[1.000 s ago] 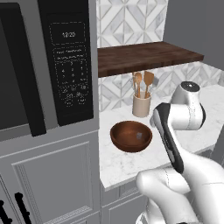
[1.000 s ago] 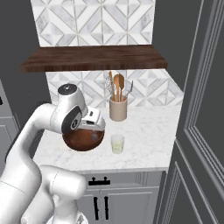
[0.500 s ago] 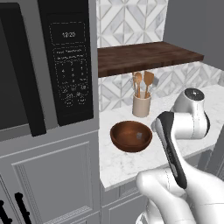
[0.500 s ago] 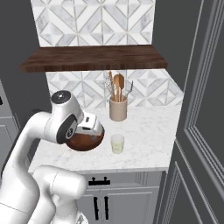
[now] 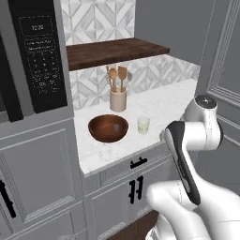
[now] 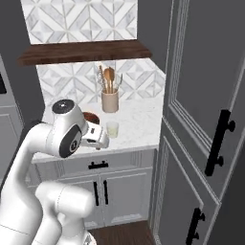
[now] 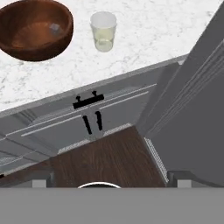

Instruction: Grab a lemon wedge from the fridge and one ice cube from the ice bowl, and put them in the glass of lemonade.

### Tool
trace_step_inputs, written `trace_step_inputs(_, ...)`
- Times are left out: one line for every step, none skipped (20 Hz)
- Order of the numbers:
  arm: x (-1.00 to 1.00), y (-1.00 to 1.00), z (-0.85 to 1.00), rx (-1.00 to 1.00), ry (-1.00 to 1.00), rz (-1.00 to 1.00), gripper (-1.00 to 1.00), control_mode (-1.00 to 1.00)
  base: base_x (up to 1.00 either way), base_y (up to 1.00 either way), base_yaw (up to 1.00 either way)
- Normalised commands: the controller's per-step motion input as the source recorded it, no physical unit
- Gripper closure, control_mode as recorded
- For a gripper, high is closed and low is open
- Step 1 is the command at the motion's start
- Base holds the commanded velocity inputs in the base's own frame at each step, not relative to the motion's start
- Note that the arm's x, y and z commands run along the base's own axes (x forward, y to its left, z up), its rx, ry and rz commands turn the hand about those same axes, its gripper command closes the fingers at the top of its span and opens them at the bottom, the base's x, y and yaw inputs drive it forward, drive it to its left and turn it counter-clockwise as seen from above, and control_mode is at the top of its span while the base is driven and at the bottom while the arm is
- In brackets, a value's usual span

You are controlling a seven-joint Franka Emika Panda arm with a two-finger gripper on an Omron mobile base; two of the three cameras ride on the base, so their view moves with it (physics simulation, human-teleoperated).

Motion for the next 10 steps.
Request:
trace_step_inputs(0.0, 0.0, 0.0, 0.0, 0.0, 0.0, -1.0, 1.0, -0.92, 0.21, -0.71)
trace_step_inputs(0.0, 0.0, 0.0, 0.0, 0.0, 0.0, -1.0, 1.0, -0.73, 0.2, -0.78)
trace_step_inputs(0.0, 0.0, 0.0, 0.0, 0.0, 0.0, -1.0, 1.0, -0.67, 0.19, -0.8)
trace_step_inputs(0.0, 0.0, 0.0, 0.0, 0.0, 0.0, -1.0, 1.0, -0.51, 0.14, -0.85)
trace_step_inputs(0.0, 0.0, 0.0, 0.0, 0.0, 0.0, -1.0, 1.0, -0.34, 0.09, -0.88)
trace_step_inputs(0.0, 0.0, 0.0, 0.0, 0.0, 0.0, -1.0, 1.0, -0.19, 0.05, -0.9)
trace_step_inputs(0.0, 0.0, 0.0, 0.0, 0.0, 0.0, -1.0, 1.0, -0.16, 0.04, -0.91)
trace_step_inputs(0.0, 0.0, 0.0, 0.0, 0.0, 0.0, -1.0, 1.0, -0.07, 0.01, -0.92)
trace_step_inputs(0.0, 0.0, 0.0, 0.0, 0.0, 0.0, -1.0, 1.0, -0.04, 0.01, -0.93)
trace_step_inputs(0.0, 0.0, 0.0, 0.0, 0.0, 0.0, -1.0, 1.0, 0.0, 0.0, -0.94)
